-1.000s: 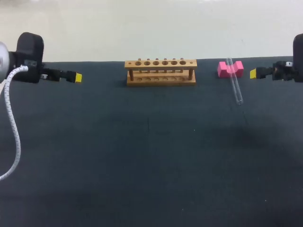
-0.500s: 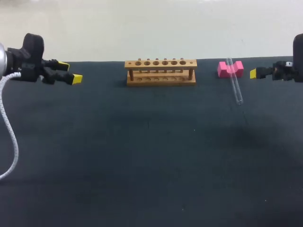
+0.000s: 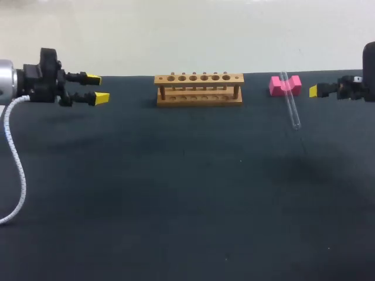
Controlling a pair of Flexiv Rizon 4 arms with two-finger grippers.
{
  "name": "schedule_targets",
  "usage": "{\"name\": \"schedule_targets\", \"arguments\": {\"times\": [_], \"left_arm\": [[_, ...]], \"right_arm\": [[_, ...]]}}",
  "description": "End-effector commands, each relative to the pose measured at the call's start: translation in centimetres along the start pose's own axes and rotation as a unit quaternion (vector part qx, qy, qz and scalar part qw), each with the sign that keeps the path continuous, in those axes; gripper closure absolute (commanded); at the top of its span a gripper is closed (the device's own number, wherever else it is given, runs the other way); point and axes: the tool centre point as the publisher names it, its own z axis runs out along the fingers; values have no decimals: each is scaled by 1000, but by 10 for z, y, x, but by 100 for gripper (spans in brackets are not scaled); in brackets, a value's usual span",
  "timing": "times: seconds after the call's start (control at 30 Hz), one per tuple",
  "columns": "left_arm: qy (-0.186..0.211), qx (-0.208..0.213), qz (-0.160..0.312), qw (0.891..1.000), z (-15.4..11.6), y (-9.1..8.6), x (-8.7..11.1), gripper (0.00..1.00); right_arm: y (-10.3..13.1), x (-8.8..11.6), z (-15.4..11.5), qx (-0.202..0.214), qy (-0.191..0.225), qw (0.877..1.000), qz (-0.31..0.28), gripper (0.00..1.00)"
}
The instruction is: Grasp the test tube, adjust it, and insert it.
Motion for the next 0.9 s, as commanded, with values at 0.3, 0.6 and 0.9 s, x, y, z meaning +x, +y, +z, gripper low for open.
{"name": "schedule_targets", "arguments": {"times": [0.3, 0.6, 0.9], "left_arm": [[-14, 27, 10, 999, 40, 14, 1, 0], [-9, 30, 25, 999, 44, 8, 2, 0], [-9, 30, 25, 999, 44, 8, 2, 0]], "right_arm": [[2, 0, -1, 4, 0, 1000, 0, 0], [2, 0, -1, 4, 0, 1000, 0, 0], [2, 0, -1, 4, 0, 1000, 0, 0]]}}
